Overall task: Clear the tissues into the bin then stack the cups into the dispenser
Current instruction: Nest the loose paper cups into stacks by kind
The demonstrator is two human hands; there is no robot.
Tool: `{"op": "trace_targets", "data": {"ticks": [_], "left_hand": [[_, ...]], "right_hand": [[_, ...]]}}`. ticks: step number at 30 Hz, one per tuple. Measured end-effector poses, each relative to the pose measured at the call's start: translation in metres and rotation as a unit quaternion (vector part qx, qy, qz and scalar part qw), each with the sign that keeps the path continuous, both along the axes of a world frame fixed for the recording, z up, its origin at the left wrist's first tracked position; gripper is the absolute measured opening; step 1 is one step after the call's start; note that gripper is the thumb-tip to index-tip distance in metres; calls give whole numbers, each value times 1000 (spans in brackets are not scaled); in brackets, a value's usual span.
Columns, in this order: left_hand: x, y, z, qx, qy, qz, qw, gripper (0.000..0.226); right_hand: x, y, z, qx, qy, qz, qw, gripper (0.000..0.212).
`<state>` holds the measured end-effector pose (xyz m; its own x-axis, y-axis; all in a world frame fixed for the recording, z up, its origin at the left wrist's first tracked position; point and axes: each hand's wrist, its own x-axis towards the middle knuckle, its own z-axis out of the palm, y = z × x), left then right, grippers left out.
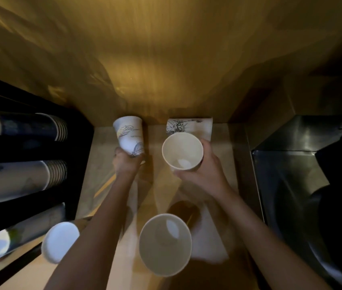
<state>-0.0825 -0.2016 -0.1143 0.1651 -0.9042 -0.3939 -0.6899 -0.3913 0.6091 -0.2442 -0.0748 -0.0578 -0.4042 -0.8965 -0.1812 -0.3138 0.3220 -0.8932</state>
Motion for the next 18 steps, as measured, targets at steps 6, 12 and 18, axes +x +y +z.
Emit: {"op": "trace_targets", "data": {"ticks": [6,12,18], "left_hand": [[4,-1,14,8,1,20,1000,78],[2,28,43,-80,226,53,969,78],[1,61,87,-111,330,-100,932,42]], "right_hand": [[7,5,-22,4,-31,-23,999,88],[13,8,-28,-8,-31,-20,999,86],[18,12,-34,-19,-45,-6,999,85]]}}
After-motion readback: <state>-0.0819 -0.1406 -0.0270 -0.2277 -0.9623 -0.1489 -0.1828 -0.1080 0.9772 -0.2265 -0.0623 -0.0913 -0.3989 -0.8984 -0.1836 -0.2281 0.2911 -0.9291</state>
